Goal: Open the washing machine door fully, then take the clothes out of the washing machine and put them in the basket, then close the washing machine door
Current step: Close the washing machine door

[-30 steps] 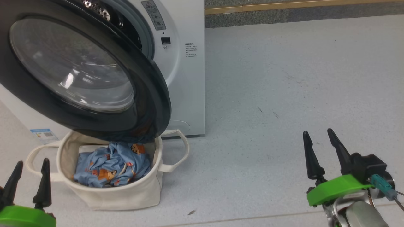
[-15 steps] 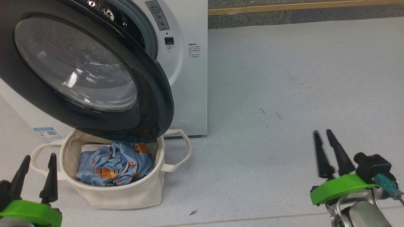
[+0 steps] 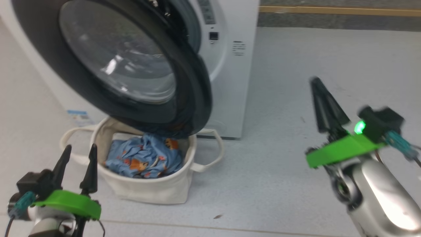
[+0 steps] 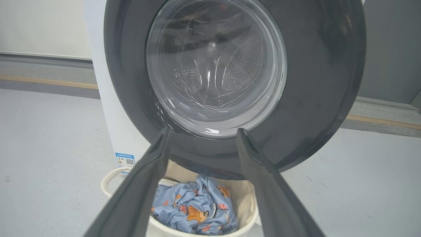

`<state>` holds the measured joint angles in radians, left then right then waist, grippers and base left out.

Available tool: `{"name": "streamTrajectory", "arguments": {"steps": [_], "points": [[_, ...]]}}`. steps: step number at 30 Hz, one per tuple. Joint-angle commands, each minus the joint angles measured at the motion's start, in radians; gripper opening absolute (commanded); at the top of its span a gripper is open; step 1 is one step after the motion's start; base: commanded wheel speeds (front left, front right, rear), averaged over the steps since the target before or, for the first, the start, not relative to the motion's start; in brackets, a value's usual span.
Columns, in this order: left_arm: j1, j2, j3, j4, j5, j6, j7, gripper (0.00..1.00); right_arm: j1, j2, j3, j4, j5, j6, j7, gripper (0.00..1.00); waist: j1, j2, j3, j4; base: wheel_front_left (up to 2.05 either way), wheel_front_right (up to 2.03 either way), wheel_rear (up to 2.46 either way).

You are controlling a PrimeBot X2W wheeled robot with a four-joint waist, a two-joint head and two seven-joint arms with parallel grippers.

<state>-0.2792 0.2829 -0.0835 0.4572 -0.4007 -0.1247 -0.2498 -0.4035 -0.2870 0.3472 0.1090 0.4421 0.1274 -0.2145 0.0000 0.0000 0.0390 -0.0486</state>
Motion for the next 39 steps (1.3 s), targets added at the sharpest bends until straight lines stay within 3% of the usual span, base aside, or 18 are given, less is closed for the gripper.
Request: {"name": "streamTrajectory", "arguments": {"steps": [1, 10, 15, 21, 29, 39], "points": [[-0.062, 0.02, 0.038, -0.022, 0.014, -0.003, -0.012, 1.0, -0.05, -0.001, 0.034, -0.037, 0.007, 0.003, 0.01, 0.0, 0.0, 0.0, 0.015, 0.036, 0.0, 0.0, 0.0], [-0.158, -0.077, 0.002, 0.008, 0.074, -0.004, -0.012, 1.0, -0.24, 0.07, 0.234, 0.058, 0.068, 0.003, 0.044, 0.0, 0.0, 0.0, 0.05, 0.178, 0.0, 0.0, 0.0], [-0.194, -0.118, -0.023, 0.033, 0.092, -0.005, -0.012, 1.0, -0.301, 0.133, 0.309, 0.203, 0.107, 0.003, 0.022, 0.0, 0.0, 0.0, 0.071, 0.239, 0.0, 0.0, 0.0], [-0.226, -0.144, -0.029, 0.038, 0.095, -0.006, -0.012, 1.0, -0.39, 0.199, 0.354, 0.432, 0.192, 0.003, -0.016, 0.0, 0.0, 0.0, 0.121, 0.262, 0.0, 0.0, 0.0], [-0.261, -0.169, -0.047, 0.037, 0.096, -0.006, -0.012, 1.0, -0.516, 0.226, 0.3, 0.662, 0.255, 0.003, -0.046, 0.0, 0.0, 0.0, 0.189, 0.272, 0.0, 0.0, 0.0], [-0.305, -0.202, -0.075, 0.03, 0.1, -0.006, -0.012, 1.0, -0.685, 0.204, 0.094, 0.803, 0.221, 0.003, -0.047, 0.0, 0.0, 0.0, 0.278, 0.28, 0.0, 0.0, 0.0]]}}
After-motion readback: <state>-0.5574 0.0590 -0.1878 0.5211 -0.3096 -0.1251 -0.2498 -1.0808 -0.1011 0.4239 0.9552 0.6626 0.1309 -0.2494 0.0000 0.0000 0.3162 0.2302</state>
